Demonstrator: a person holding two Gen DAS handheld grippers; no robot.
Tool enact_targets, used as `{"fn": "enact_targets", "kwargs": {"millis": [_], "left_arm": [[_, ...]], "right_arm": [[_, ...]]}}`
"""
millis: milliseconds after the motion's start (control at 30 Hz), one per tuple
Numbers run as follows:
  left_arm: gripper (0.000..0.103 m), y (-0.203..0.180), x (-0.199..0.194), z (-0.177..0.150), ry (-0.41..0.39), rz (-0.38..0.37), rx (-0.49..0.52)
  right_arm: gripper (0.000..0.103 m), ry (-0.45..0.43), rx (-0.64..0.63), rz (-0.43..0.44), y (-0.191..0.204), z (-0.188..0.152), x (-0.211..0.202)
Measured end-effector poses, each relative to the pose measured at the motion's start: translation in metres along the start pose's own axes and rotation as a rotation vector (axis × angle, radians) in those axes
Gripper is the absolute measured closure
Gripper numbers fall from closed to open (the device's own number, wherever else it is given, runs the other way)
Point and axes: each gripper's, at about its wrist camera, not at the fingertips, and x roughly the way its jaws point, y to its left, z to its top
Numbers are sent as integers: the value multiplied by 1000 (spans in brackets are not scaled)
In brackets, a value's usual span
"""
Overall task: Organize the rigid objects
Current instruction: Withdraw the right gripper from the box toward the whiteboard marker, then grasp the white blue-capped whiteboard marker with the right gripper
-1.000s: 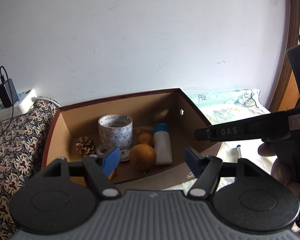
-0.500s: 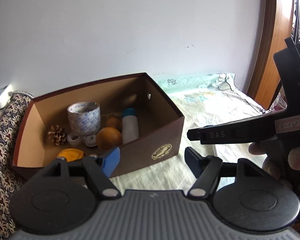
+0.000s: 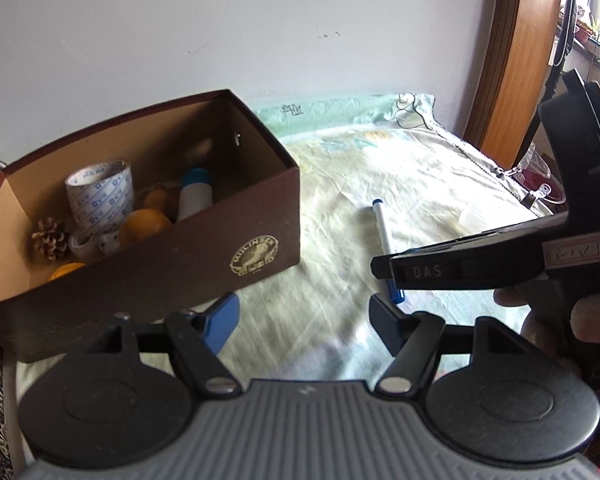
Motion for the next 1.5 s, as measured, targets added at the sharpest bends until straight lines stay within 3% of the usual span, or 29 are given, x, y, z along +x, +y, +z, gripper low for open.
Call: {"fn": "enact_targets", "kwargs": {"millis": [300,633,767,867,1067,1400,1500], "left_arm": [[32,-23,23,-8,75,-60,39],[32,-37,46,9,54,-130,35],[32,-44,65,21,62,-138,33],[39,-44,80,27,80,-161,5],[39,-46,100,31,97,-156,-16],[73,-49,127,34,157,-191,-34],[74,-50,128,33,153,-188,-28]], "right_arm": [[84,7,48,-15,-34,-21,-1],[86,-50,221,1,-90,-32,-8],[86,-73,251,45,-93,-23,-7],[86,-91,233,50,-89,-17,-4],[86,-75,210,64,-88,-13,7],[86,-46,234,73,-102,-13,17],[86,-54,224,76,-101,-13,18]]}}
